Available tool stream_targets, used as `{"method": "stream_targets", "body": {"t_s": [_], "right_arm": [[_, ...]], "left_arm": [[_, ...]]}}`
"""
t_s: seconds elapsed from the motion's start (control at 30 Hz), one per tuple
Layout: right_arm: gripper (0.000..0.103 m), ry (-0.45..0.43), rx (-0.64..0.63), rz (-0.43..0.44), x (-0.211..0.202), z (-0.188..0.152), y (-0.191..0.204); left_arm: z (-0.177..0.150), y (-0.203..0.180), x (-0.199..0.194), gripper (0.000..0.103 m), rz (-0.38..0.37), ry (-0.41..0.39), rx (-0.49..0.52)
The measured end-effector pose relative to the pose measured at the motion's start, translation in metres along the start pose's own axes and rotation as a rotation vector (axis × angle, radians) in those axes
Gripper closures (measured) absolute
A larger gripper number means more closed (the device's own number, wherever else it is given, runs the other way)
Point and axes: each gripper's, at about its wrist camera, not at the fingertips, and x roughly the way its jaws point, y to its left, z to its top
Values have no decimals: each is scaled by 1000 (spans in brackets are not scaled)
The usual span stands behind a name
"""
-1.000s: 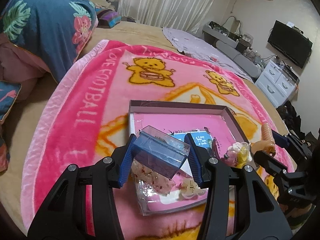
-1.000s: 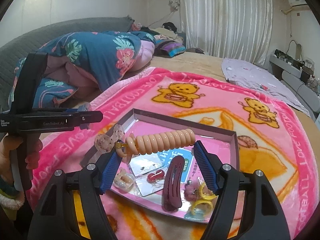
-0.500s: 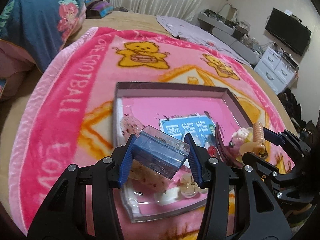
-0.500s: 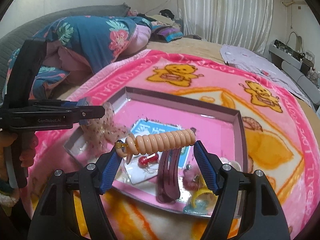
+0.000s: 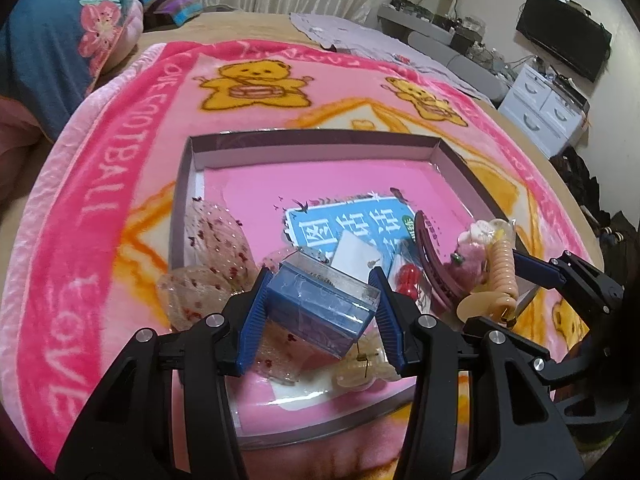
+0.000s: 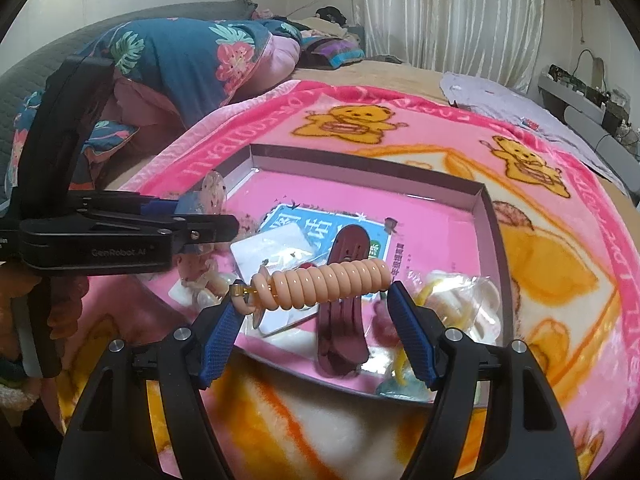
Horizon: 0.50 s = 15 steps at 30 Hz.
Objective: Organize jewelry
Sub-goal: 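Carry the blue case into the box with the left tool while the right tool carries the hair tie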
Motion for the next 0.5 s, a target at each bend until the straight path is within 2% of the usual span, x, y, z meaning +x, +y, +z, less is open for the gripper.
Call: {"method": "stream_targets", "body": {"t_s": [0.23, 0.5], "right_arm": [[33, 9, -19, 17, 4, -3, 8], [32, 62, -42, 23, 18, -2, 13]], "left_arm": [[-1, 4, 5, 62, 1, 12, -8], [0, 7, 7, 62, 1, 16, -17]]}}
